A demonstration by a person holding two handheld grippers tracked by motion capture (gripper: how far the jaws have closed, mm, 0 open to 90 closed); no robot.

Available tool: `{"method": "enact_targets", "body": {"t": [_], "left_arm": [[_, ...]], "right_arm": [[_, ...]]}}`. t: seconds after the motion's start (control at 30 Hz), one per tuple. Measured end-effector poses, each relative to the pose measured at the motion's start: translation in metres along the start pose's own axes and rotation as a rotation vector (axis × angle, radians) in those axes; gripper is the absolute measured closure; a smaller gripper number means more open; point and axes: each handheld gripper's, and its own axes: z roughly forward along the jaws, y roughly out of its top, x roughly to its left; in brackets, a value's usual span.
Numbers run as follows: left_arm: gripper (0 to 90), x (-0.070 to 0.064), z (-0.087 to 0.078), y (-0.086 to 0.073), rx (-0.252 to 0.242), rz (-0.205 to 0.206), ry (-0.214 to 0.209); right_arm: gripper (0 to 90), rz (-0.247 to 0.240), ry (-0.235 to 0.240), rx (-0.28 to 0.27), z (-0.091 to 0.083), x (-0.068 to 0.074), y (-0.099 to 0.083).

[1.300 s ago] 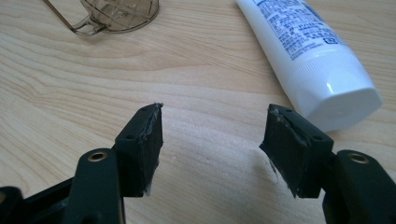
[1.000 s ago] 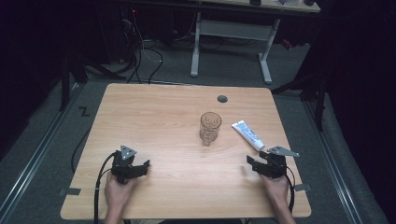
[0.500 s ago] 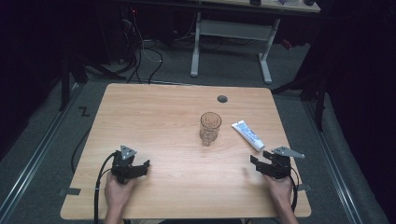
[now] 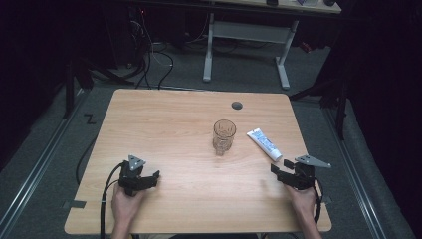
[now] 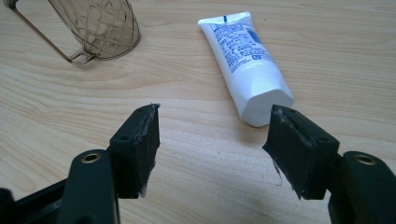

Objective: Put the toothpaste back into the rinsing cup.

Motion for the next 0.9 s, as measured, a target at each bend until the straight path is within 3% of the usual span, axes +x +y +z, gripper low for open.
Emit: {"method": "enact_targets", "body": {"t": [0.9], "left_arm": [[21.1,0.0,0.0,0.0,0.0,0.001,0.001]], "right_arm": [[38.7,-0.045,0.004,-0.007,-0.001,-0.003,0.034]]}}
